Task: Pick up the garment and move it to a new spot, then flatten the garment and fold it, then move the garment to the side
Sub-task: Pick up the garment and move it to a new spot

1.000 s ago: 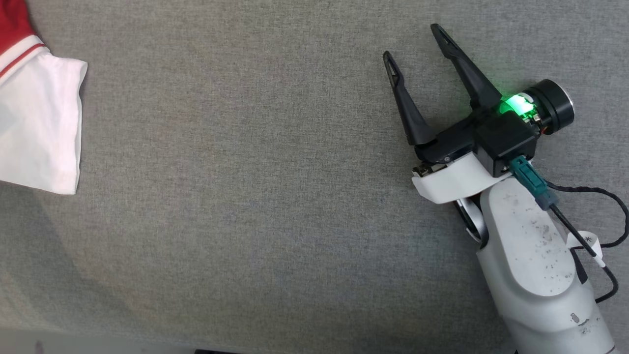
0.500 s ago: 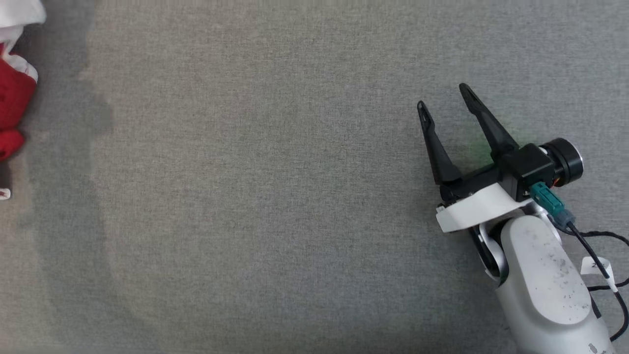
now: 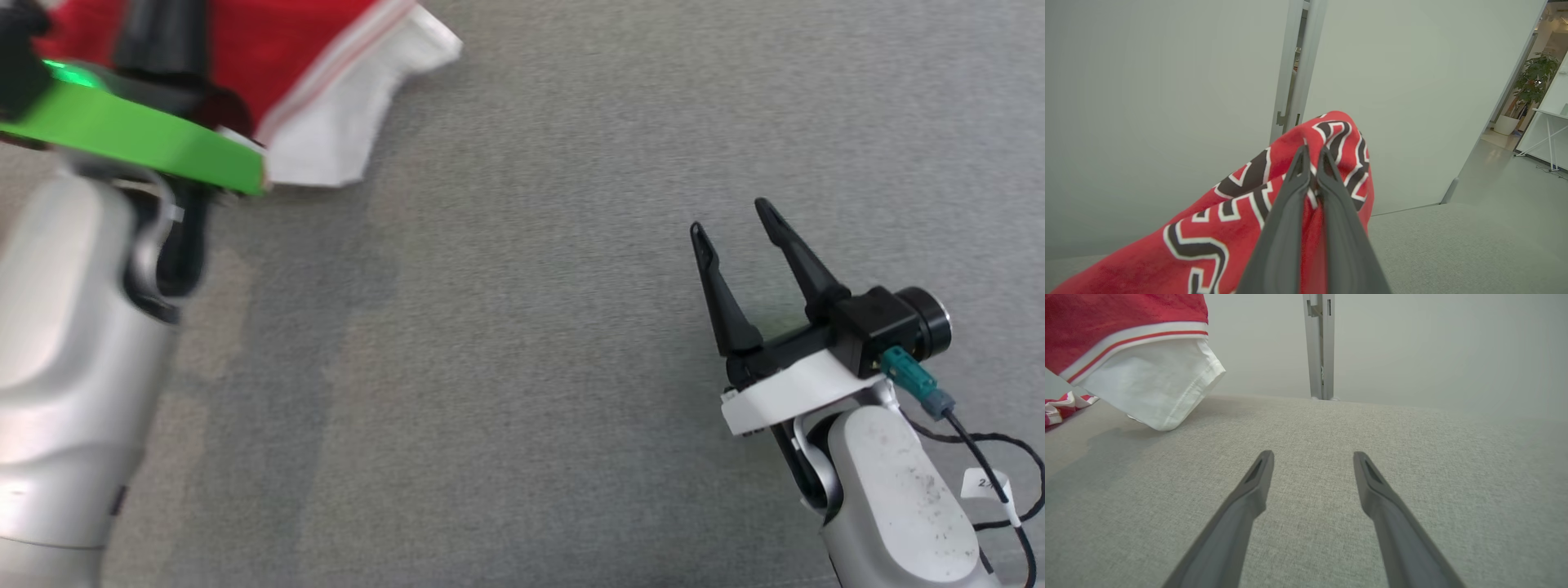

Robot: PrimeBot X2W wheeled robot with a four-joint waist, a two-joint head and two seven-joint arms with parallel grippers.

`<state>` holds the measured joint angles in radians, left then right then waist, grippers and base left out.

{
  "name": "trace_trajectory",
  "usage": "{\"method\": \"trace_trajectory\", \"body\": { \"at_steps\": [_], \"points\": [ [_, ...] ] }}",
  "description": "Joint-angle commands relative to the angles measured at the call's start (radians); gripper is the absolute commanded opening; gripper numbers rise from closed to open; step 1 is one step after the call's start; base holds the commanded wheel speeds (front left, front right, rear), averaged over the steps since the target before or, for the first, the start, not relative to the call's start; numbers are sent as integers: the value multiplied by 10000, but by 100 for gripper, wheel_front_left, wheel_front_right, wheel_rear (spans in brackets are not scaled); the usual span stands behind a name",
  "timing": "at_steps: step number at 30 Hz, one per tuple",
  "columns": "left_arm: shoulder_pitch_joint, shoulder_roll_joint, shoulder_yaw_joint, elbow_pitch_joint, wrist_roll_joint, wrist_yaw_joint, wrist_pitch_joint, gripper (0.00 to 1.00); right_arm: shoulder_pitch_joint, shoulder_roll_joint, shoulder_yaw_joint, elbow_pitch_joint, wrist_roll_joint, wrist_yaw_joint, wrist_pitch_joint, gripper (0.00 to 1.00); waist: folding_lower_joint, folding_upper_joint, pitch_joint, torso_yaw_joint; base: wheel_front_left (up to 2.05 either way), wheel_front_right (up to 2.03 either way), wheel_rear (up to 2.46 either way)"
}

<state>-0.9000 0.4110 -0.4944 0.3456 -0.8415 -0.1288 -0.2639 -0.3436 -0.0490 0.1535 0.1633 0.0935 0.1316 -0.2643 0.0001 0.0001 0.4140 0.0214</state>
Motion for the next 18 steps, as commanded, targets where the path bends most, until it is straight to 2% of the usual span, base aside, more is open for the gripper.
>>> {"method": "trace_trajectory", "body": {
  "at_steps": [1, 10, 15, 17, 18],
  "points": [
    [261, -217, -91, -6, -5, -24, -9, 0, 261, -30, 19, -34, 75, -17, -3, 100, -1, -1, -473, -829, 0, 0, 0],
    [1534, -1628, -950, 428, 15, -26, -8, 0, 796, -27, 248, -128, 332, -17, -3, 100, -1, -1, -703, -2177, 0, 0, 0],
    [2294, -1938, -1243, 675, 548, -26, -8, 0, 1021, -27, 246, -174, 378, -17, -3, 100, -1, -1, -758, -2473, 0, 0, 0],
    [2657, -2024, -968, 792, 690, -24, -6, 98, 1104, -29, 222, -178, 378, -17, -3, 100, -1, -1, -806, -2492, 0, 0, 0],
    [2821, -2042, -838, 807, 879, -26, -8, 100, 1141, -30, 181, -185, 372, -17, -3, 100, -1, -1, -839, -2471, 0, 0, 0]
  ]
}}
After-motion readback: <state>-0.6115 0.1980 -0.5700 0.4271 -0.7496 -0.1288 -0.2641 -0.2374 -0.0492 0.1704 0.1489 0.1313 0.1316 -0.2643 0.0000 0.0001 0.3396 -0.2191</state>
